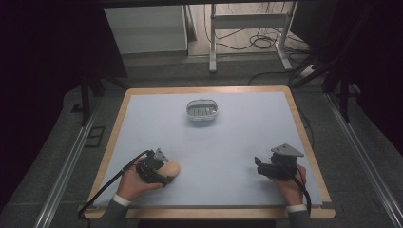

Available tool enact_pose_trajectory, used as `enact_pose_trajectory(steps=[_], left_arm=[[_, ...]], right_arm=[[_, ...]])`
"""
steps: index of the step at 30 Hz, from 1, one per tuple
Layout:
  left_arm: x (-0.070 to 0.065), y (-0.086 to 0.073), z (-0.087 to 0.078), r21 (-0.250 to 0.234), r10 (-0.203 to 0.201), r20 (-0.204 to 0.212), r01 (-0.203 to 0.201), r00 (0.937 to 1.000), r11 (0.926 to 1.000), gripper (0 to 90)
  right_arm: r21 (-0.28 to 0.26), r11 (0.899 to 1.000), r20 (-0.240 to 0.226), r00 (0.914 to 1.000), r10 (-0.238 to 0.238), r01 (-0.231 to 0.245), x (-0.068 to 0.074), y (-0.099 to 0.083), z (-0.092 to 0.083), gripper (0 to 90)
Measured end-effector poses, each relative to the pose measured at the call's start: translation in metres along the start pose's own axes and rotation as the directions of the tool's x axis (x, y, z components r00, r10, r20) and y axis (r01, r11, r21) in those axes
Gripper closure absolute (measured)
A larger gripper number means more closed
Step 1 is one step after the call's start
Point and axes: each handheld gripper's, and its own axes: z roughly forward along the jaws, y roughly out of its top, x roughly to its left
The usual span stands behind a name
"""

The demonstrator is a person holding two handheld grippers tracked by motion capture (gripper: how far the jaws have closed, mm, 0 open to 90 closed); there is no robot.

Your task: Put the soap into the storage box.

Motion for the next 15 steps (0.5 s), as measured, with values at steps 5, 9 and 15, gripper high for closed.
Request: enact_pose_trajectory(steps=[5,9,15], left_arm=[[-0.0004,0.0,0.0001,0.003,-0.002,-0.004,0.002,1.0,1.0,32.5],[-0.0007,0.0004,0.0027,0.012,-0.005,-0.006,0.005,1.0,0.9999,30.9],[-0.0012,0.0008,0.0044,0.004,-0.008,0.004,0.008,1.0,1.0,32.4]], right_arm=[[-0.007,1.0,0.006,1.0,0.002,-0.002,-0.0003,0.0003,-0.0004,10.3],[0.0,1.0,0.006,1.0,0.001,-0.001,-0.0004,0.0001,-0.0002,10.3],[-0.006,1.0,0.012,0.9999,0.006,-0.006,-0.0015,0.0003,-0.0013,10.3]])
